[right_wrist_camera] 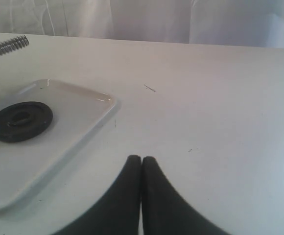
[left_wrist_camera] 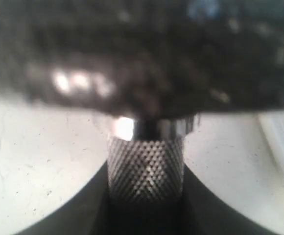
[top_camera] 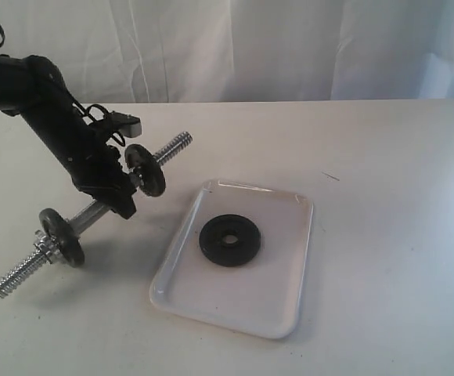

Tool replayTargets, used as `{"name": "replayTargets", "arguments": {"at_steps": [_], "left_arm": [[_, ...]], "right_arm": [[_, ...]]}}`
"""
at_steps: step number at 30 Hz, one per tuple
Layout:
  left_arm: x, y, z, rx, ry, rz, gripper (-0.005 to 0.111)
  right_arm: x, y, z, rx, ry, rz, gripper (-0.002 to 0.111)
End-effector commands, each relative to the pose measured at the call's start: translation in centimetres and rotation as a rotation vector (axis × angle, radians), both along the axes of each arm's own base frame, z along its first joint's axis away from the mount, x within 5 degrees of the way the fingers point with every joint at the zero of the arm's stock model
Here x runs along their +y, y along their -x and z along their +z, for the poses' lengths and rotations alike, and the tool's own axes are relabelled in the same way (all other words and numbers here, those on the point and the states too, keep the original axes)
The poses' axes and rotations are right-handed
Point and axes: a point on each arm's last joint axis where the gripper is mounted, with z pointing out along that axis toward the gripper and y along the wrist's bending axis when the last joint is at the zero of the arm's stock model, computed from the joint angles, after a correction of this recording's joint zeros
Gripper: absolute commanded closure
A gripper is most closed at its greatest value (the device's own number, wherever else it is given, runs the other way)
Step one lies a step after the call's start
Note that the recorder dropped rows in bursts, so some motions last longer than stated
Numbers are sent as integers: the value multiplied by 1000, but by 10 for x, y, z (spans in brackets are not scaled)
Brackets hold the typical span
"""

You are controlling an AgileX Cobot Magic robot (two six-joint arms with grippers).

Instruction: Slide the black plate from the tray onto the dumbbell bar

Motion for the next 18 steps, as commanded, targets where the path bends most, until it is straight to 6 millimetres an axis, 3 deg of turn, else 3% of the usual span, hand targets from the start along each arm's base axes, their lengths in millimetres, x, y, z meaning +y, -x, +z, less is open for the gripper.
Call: {"name": "replayTargets", "arguments": {"at_steps": [1,11,14,18], "left_arm": [[-6,12,60,-84,127,-9,107],[-1,36,107,-121,153,-56,107],[0,43,109,-102,152,-64,107],[5,57,92,-75,143,-26,107]], "right_arm": [[0,0,-1,-7,-1,-5,108],[0,0,-1,-7,-1,-5,108],[0,-1,5,-67,-28,-12,108],[-5,-2,38,-314,-638,-77,108]]}}
